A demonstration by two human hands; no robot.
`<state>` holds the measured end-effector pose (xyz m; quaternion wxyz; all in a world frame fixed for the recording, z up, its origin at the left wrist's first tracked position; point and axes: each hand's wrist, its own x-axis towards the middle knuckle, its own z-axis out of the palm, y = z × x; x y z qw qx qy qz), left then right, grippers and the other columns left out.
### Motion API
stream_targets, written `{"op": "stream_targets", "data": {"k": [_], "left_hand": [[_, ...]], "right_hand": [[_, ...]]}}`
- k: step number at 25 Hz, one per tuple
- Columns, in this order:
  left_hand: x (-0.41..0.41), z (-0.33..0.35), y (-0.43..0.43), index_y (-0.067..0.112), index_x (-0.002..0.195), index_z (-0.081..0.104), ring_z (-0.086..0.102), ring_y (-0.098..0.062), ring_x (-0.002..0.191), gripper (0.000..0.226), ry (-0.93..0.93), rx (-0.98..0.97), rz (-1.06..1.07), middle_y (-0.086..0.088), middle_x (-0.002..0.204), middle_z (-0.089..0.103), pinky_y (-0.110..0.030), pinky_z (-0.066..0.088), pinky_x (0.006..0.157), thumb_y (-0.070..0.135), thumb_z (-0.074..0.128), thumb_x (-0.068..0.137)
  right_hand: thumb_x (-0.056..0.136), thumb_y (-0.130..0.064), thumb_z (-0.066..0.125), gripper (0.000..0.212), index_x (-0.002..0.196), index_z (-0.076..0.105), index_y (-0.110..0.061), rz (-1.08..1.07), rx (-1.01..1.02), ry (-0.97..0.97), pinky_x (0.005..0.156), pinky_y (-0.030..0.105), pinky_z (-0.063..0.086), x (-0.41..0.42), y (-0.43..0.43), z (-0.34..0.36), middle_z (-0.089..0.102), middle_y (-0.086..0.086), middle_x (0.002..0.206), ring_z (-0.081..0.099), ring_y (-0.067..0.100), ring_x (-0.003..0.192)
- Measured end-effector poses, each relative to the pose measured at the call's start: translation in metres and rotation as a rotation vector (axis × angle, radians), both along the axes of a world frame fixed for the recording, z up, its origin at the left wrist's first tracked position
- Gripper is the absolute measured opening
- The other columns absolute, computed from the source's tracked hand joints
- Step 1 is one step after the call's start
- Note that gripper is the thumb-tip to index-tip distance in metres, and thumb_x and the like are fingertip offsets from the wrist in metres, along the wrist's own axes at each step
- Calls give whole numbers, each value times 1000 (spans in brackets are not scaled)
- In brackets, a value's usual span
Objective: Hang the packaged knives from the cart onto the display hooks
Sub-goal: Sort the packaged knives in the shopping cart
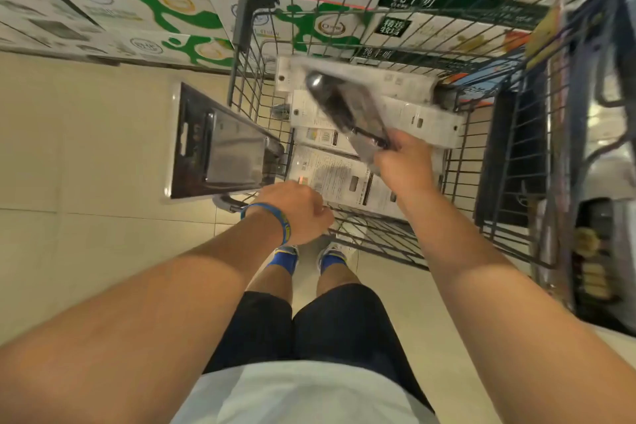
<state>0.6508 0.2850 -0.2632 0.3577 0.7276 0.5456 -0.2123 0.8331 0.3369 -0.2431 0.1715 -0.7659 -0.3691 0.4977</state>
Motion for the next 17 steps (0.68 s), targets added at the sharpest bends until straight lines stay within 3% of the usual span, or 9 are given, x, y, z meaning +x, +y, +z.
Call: {"op": "stream_targets", "data": {"k": [3,5,6,8,11,13,14,17], "left_hand": [[1,9,-2,26,92,63,58,-26,87,49,55,-38,24,-3,98,66,-35,47,70,57,26,87],[3,26,-9,24,114,63,55,-26,108,49,44,36,-6,-2,116,63,-40,48,84,53,27,97],[7,38,-16,22,120,61,54,-26,112,49,-21,108,-3,-2,118,62,-40,48,88,50,26,99],[17,64,-34,20,118,63,57,-26,107,51,-266,182,133,-5,114,65,-36,47,87,50,26,99],[33,108,-38,30,99,68,65,-21,96,54,-541,-28,553,1,103,71,-30,48,80,62,24,93],[45,137,-16,39,97,67,65,-14,98,47,-695,-181,829,9,104,73,-33,50,89,68,30,90],[51,154,0,39,103,66,65,-12,100,44,-778,-211,913,10,106,72,-36,49,94,67,34,93],[65,207,43,30,118,65,62,-17,107,50,-1052,-313,1094,5,113,71,-40,46,95,64,34,96]], "right_hand": [[82,5,62,31,88,69,-24,-390,27,272,73,31,50,-1,-1,35,70,-9,78,63,18,87],[85,14,56,32,88,64,-17,-573,59,471,64,26,48,-1,-5,59,67,-3,71,62,15,72],[87,13,57,31,89,63,-17,-626,63,531,60,24,49,-2,-6,72,66,-3,70,62,12,66],[91,7,59,28,91,62,-21,-708,78,598,66,25,46,-5,-6,97,65,-1,78,60,12,69],[95,4,61,27,104,64,-22,-849,140,751,83,27,49,-8,8,137,70,0,95,65,15,87],[98,-3,60,25,118,62,-17,-898,151,860,82,27,51,-9,20,168,70,3,112,68,17,95],[98,-9,61,22,119,63,-15,-902,153,923,79,28,51,-9,24,186,69,3,112,70,16,90],[95,-22,66,13,95,76,-13,-909,261,1072,85,38,56,-8,24,230,75,8,100,74,22,83]]}}
